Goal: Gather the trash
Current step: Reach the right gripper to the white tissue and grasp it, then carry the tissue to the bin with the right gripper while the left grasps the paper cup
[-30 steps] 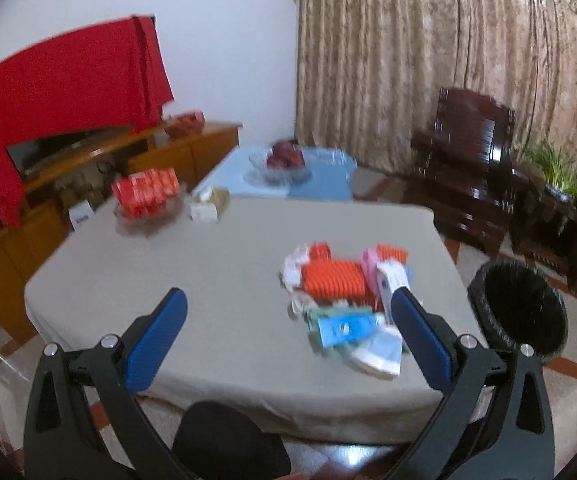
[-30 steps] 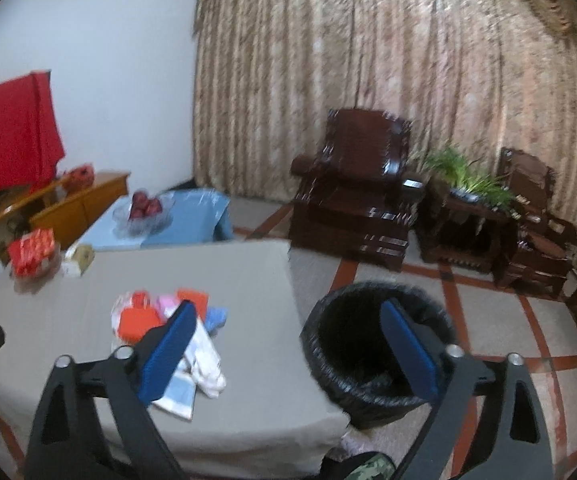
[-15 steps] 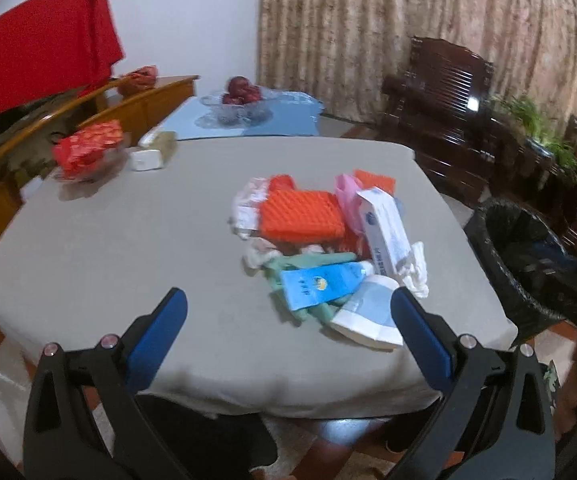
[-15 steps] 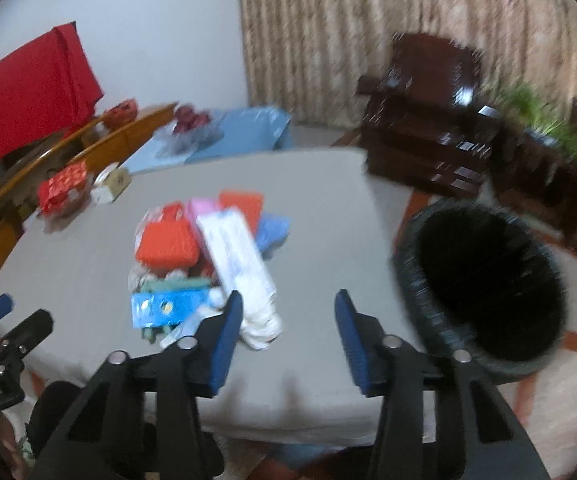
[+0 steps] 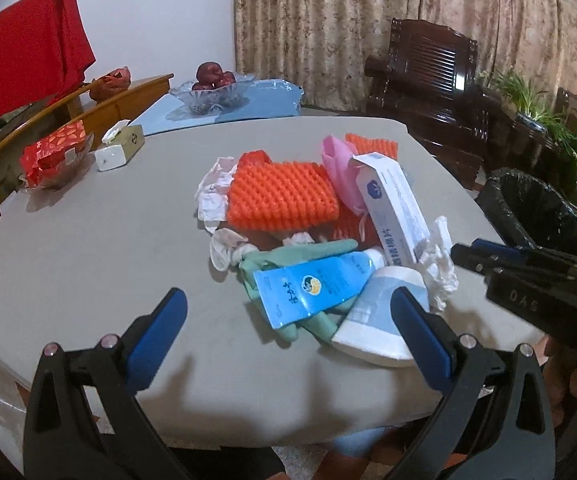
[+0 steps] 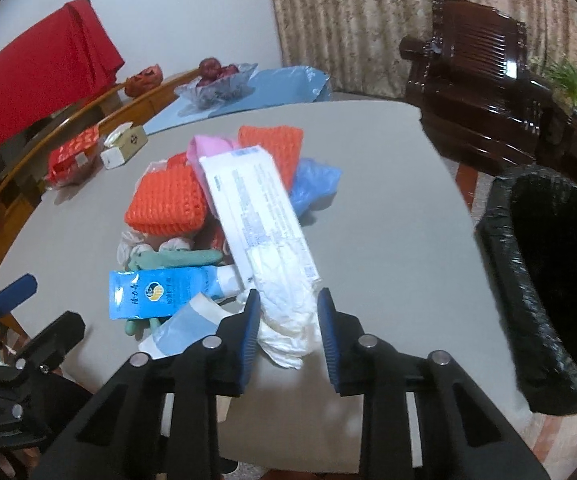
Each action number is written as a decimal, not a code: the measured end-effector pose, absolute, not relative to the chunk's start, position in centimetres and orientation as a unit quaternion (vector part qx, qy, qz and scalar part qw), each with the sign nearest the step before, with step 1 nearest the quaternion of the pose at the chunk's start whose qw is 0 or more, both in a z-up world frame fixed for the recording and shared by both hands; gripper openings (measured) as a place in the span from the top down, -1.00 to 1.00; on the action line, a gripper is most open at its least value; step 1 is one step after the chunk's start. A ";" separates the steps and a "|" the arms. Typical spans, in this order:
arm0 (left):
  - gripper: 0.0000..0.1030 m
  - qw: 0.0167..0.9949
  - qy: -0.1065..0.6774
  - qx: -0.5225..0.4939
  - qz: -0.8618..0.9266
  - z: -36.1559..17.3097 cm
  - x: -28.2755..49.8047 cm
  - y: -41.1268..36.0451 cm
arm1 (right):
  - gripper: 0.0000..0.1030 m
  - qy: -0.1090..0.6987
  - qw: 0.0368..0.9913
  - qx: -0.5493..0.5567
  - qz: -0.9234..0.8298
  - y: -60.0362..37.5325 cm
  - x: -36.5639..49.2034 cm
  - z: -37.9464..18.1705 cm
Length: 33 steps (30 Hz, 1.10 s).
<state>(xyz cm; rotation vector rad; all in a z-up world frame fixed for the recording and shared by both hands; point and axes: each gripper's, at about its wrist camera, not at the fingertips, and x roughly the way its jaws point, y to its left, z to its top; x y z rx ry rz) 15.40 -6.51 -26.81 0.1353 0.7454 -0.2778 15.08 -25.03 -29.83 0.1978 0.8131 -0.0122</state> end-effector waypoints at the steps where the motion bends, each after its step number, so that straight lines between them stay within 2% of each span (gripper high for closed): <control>1: -0.91 0.920 0.362 0.066 -0.134 -27.0 15.6 -6.5 | 0.43 0.397 0.913 0.093 -0.004 -24.8 15.3 -30.1; 2: -0.91 0.920 0.363 0.066 -0.135 -27.0 15.7 -6.5 | 0.44 0.402 0.912 0.089 -0.002 -24.6 15.6 -30.4; 6: -0.91 0.916 0.371 0.062 -0.142 -27.6 16.1 -6.6 | 0.73 0.416 0.906 0.082 0.004 -24.3 16.1 -31.4; 9: -0.91 0.914 0.373 0.064 -0.148 -27.9 16.0 -7.1 | 0.84 0.418 0.904 0.088 0.007 -24.5 16.2 -31.4; 23: -0.88 0.900 0.384 0.082 -0.192 -29.6 14.8 -11.9 | 0.87 0.390 0.913 0.112 -0.049 -29.2 11.6 -28.9; 30: -0.86 0.885 0.409 0.107 -0.196 -32.3 15.1 -14.4 | 0.87 0.385 0.912 0.123 -0.067 -31.1 10.0 -28.7; 31: -0.84 0.882 0.415 0.112 -0.195 -32.7 15.3 -14.6 | 0.87 0.385 0.912 0.125 -0.068 -31.1 10.0 -28.8; 33: -0.64 0.872 0.432 0.123 -0.194 -33.7 15.6 -15.0 | 0.86 0.384 0.912 0.128 -0.068 -31.2 10.1 -28.7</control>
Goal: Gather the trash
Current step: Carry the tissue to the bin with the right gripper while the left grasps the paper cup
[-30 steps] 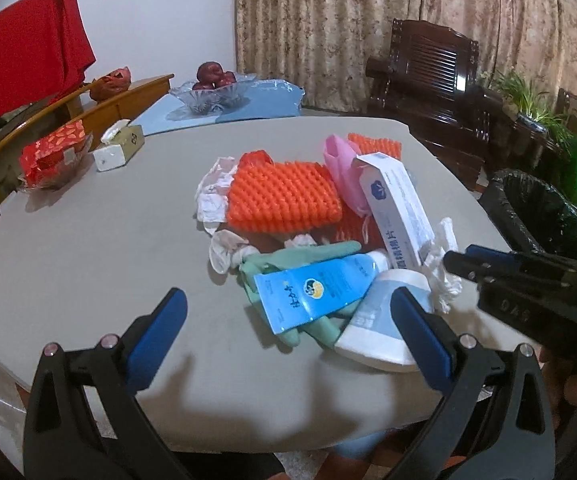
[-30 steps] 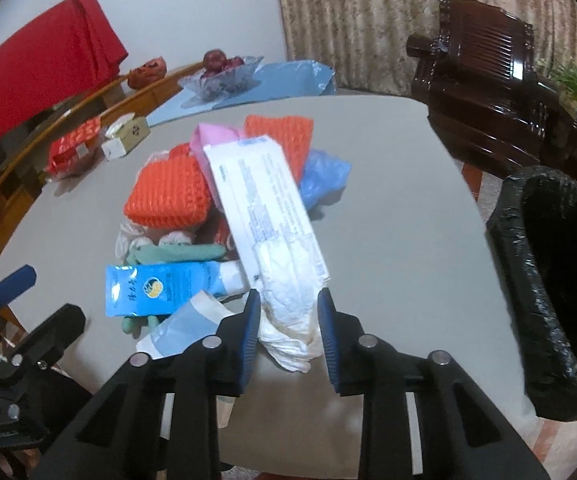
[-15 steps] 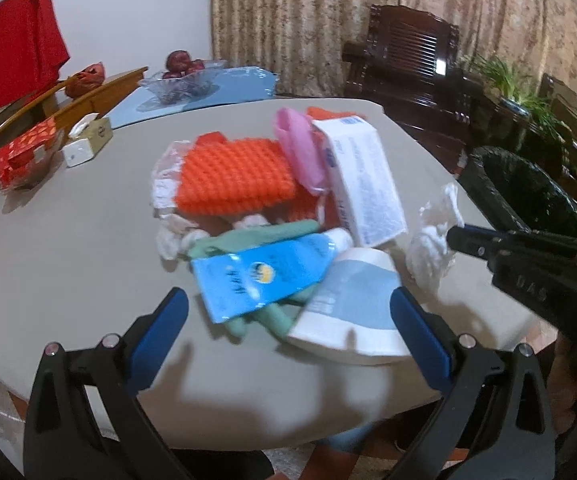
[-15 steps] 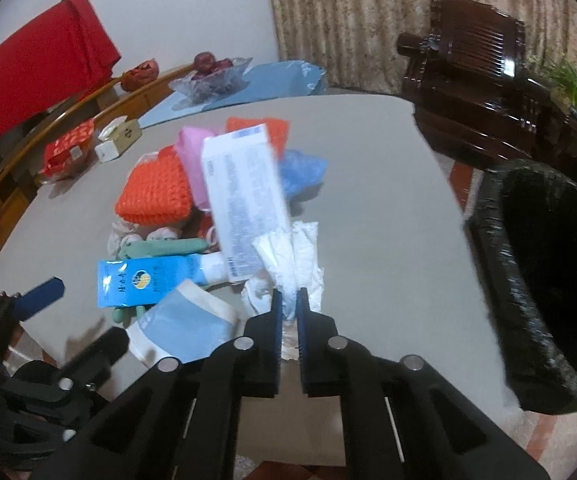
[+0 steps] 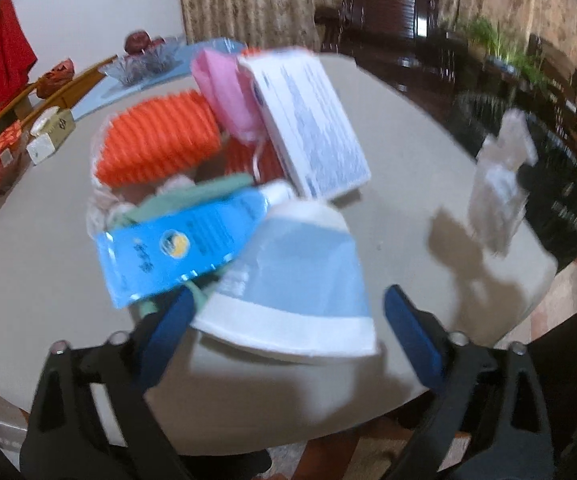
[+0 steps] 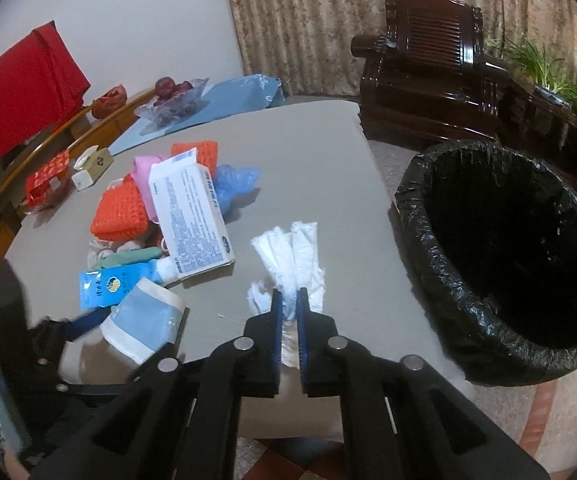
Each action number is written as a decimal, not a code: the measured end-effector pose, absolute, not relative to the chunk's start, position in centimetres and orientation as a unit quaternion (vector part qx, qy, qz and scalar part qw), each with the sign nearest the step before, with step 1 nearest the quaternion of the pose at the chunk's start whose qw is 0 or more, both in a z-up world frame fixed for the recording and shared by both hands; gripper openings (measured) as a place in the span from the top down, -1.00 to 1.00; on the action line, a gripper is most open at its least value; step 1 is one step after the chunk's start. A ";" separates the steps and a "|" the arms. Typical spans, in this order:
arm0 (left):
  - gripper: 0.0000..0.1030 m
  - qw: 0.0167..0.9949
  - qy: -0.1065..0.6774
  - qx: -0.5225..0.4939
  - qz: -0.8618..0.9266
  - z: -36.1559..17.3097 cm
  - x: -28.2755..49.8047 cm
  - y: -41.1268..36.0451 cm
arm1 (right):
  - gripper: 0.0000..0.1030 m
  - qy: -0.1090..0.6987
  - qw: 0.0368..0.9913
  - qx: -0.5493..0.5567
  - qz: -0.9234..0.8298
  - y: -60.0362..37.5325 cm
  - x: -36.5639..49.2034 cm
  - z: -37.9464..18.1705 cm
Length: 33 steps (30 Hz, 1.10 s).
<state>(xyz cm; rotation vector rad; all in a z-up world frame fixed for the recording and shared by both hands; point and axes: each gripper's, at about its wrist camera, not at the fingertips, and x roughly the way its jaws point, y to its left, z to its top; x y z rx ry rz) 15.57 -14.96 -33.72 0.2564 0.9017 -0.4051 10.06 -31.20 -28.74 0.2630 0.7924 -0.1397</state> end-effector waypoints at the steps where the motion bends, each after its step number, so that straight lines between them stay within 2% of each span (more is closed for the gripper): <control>1: -0.64 0.870 0.435 0.123 -0.196 -34.0 15.6 -14.9 | 0.86 0.384 0.912 0.128 -0.068 -31.1 10.1 -28.7; 6: -0.44 0.875 0.422 0.125 -0.202 -33.2 15.2 -14.7 | 0.86 0.381 0.913 0.129 -0.065 -31.0 10.1 -28.8; 9: -0.19 0.877 0.416 0.119 -0.211 -32.4 15.0 -14.6 | 0.86 0.380 0.914 0.130 -0.065 -31.0 10.1 -28.8; 16: 0.00 0.882 0.401 0.104 -0.223 -30.8 14.7 -14.1 | 0.86 0.378 0.914 0.129 -0.067 -30.9 10.1 -28.6; 25: 0.02 0.903 0.356 0.099 -0.220 -26.0 14.3 -14.8 | 0.86 0.361 0.920 0.132 -0.082 -32.6 9.0 -26.9; 33: 0.02 0.900 0.339 0.094 -0.258 -23.2 13.9 -21.3 | 0.86 0.342 0.920 0.132 -0.140 -38.4 6.1 -24.5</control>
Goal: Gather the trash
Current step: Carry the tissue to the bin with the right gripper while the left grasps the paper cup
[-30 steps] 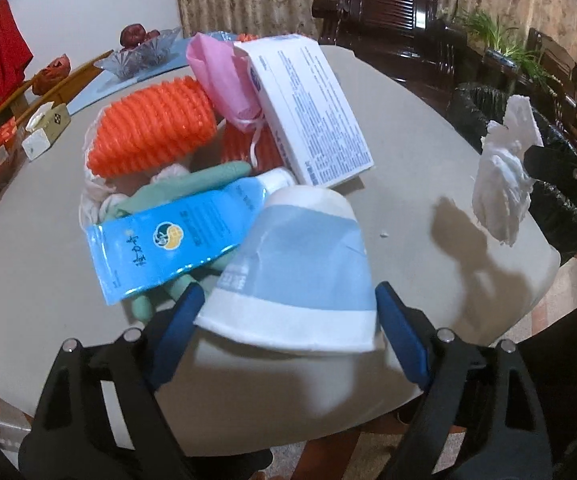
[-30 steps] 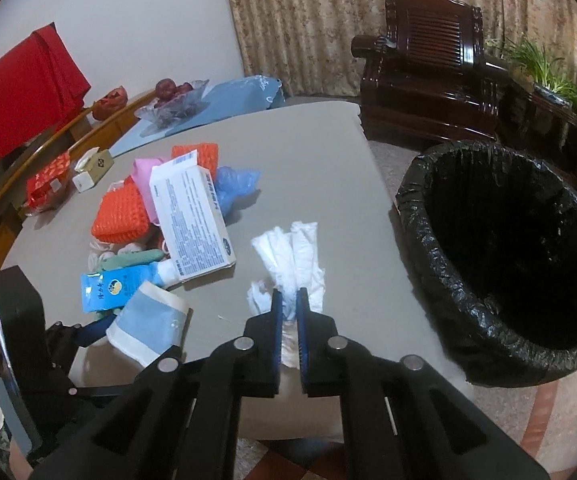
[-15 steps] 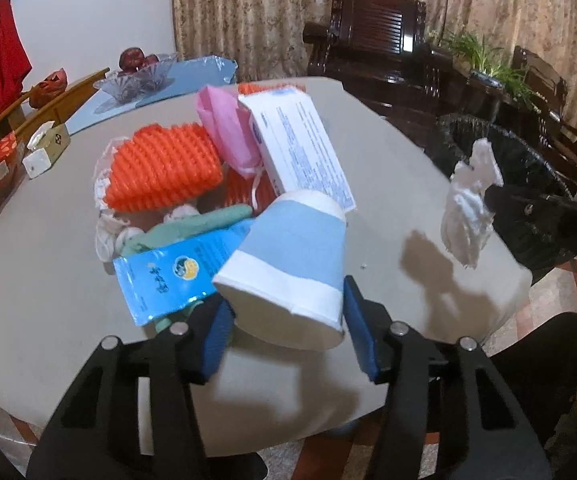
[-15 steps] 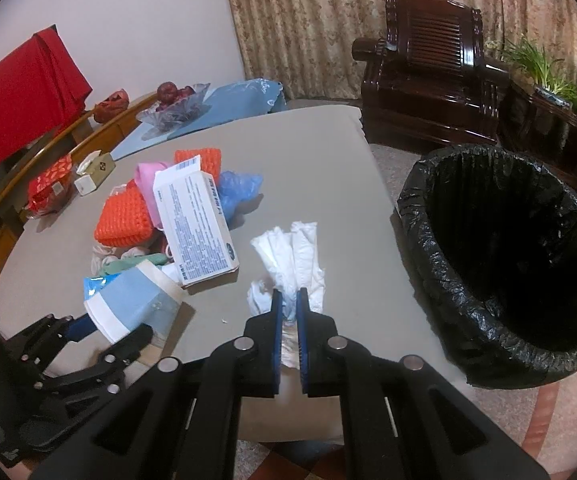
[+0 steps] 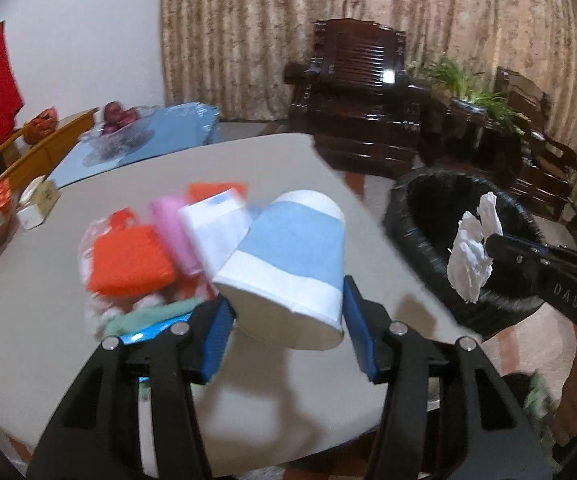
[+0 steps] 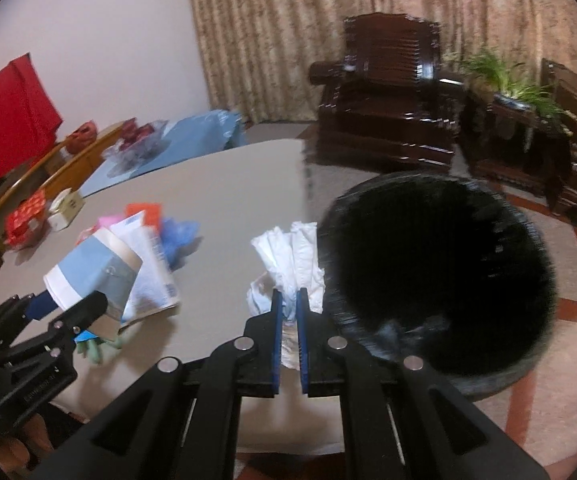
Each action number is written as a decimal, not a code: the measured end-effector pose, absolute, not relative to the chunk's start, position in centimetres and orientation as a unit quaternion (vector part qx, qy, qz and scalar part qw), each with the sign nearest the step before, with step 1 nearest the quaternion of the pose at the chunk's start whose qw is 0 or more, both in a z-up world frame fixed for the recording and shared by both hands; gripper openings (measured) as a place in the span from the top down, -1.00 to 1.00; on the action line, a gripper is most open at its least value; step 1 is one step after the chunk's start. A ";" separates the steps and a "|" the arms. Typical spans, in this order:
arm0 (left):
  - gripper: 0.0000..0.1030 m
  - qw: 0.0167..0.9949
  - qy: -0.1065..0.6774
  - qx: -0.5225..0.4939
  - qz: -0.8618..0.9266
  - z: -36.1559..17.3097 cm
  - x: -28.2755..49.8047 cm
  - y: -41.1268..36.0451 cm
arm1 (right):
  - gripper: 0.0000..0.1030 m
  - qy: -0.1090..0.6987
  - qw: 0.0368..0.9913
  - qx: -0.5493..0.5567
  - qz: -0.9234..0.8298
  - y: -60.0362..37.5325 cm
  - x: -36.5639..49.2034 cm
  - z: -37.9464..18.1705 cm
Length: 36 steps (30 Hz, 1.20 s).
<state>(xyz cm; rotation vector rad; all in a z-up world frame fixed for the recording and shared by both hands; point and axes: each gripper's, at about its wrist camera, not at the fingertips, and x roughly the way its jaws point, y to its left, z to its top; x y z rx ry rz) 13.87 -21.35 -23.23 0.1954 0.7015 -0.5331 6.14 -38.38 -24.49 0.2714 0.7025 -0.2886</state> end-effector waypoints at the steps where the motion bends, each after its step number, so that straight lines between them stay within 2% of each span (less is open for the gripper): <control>1: 0.02 0.899 0.336 0.096 -0.265 -23.0 13.8 -22.3 | 0.86 0.341 0.919 0.132 -0.146 -39.0 5.9 -24.4; 11: 0.01 0.881 0.329 0.101 -0.324 -22.5 13.2 -33.7 | 0.87 0.331 0.908 0.151 -0.210 -48.2 3.3 -24.1; 24: -0.01 0.852 0.374 0.132 -0.340 -27.7 15.5 -44.3 | 0.87 0.366 0.886 0.164 -0.234 -55.6 4.1 -28.9; 29: -0.02 0.832 0.399 0.162 -0.349 -30.2 16.5 -47.9 | 0.86 0.407 0.863 0.177 -0.242 -58.1 5.7 -31.5; 30: -0.04 0.827 0.407 0.168 -0.349 -30.7 16.7 -48.5 | 0.83 0.419 0.857 0.181 -0.239 -58.4 6.1 -31.9; 32: -0.29 0.819 0.421 0.175 -0.350 -31.5 17.3 -49.0 | 0.74 0.439 0.847 0.187 -0.236 -58.8 6.7 -32.7; 33: -0.33 0.819 0.422 0.182 -0.344 -31.9 17.4 -49.3 | 0.59 0.444 0.844 0.184 -0.240 -58.9 6.7 -33.1; 34: -0.47 0.819 0.422 0.187 -0.341 -32.1 17.6 -49.4 | 0.50 0.447 0.842 0.180 -0.244 -59.0 6.8 -33.3; 35: -0.52 0.818 0.425 0.190 -0.339 -32.4 17.7 -49.6 | 0.35 0.447 0.841 0.179 -0.247 -59.1 6.8 -33.3; 36: -0.52 0.814 0.430 0.191 -0.340 -32.6 17.9 -49.7 | 0.30 0.448 0.840 0.179 -0.250 -59.2 6.8 -33.3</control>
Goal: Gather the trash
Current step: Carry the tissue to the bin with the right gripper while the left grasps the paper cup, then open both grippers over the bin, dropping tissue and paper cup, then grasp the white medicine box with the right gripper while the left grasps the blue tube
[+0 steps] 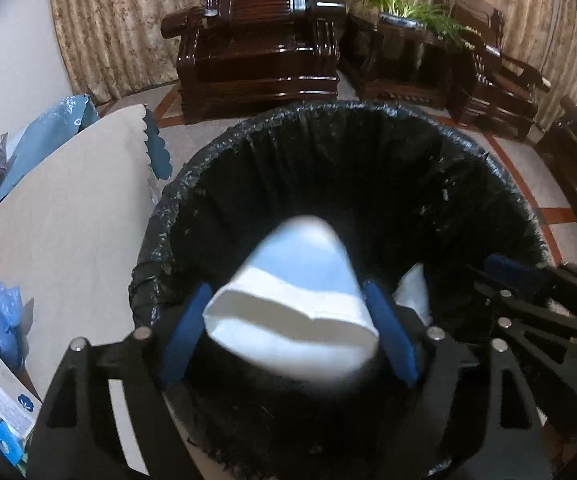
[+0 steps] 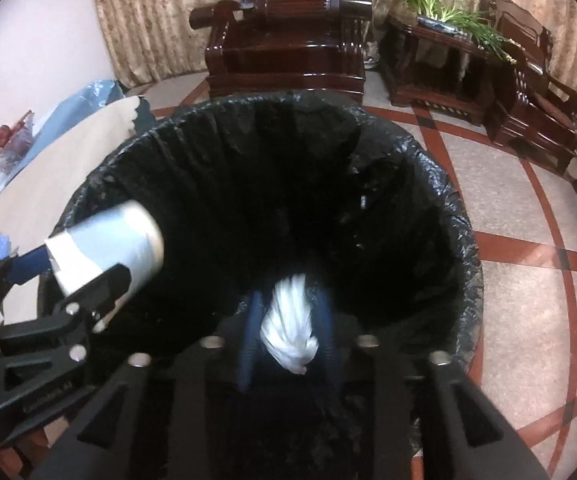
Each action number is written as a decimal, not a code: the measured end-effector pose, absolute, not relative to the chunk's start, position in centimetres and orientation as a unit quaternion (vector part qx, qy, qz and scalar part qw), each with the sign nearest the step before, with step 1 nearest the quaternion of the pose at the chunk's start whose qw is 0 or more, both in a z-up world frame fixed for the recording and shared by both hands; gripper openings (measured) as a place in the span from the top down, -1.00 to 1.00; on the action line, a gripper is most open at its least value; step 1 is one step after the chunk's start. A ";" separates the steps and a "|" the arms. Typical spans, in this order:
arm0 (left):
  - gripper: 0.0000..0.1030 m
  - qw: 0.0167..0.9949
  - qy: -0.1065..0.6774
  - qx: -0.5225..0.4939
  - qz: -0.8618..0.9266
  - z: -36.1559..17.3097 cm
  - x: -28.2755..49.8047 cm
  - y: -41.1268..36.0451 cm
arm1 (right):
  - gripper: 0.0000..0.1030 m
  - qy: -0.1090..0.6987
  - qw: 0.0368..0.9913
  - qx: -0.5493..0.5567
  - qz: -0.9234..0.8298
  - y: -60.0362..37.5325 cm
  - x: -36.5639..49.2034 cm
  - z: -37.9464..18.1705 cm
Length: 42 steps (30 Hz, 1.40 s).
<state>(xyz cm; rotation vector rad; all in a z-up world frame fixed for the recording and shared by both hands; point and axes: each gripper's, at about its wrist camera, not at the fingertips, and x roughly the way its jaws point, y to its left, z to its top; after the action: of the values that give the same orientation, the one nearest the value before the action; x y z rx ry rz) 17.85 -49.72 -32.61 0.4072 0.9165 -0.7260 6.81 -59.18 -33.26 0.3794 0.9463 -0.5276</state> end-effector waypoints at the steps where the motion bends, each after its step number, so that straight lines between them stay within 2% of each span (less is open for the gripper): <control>1: -0.52 0.813 0.431 0.190 -0.342 -32.5 17.8 -49.4 | 0.27 0.448 0.839 0.180 -0.250 -59.3 6.7 -33.3; 6: -0.55 0.818 0.416 0.189 -0.349 -30.7 16.8 -46.8 | 0.17 0.442 0.838 0.181 -0.262 -59.2 5.8 -32.3; 11: -0.67 0.845 0.392 0.161 -0.327 -26.6 16.2 -41.5 | 0.07 0.413 0.852 0.178 -0.267 -56.9 4.3 -29.2; 15: -0.72 0.869 0.378 0.137 -0.288 -23.6 16.2 -35.0 | -0.08 0.387 0.874 0.169 -0.241 -52.6 4.0 -26.1; 21: -0.74 0.896 0.366 0.113 -0.223 -21.5 16.3 -24.2 | -0.14 0.369 0.904 0.128 -0.177 -44.3 5.9 -23.6; 32: -0.74 0.916 0.375 0.064 -0.126 -22.2 17.8 -8.2 | -0.14 0.366 0.923 0.093 -0.074 -31.7 10.0 -24.3; 42: -0.74 0.911 0.394 0.044 -0.112 -25.2 18.7 -4.7 | -0.14 0.381 0.920 0.080 -0.043 -25.9 13.9 -27.3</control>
<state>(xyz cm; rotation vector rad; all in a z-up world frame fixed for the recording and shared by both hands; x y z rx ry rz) 18.73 -4.73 -25.17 0.0910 0.8116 -0.2303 13.89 -25.93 -27.33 0.1640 0.7832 -0.0880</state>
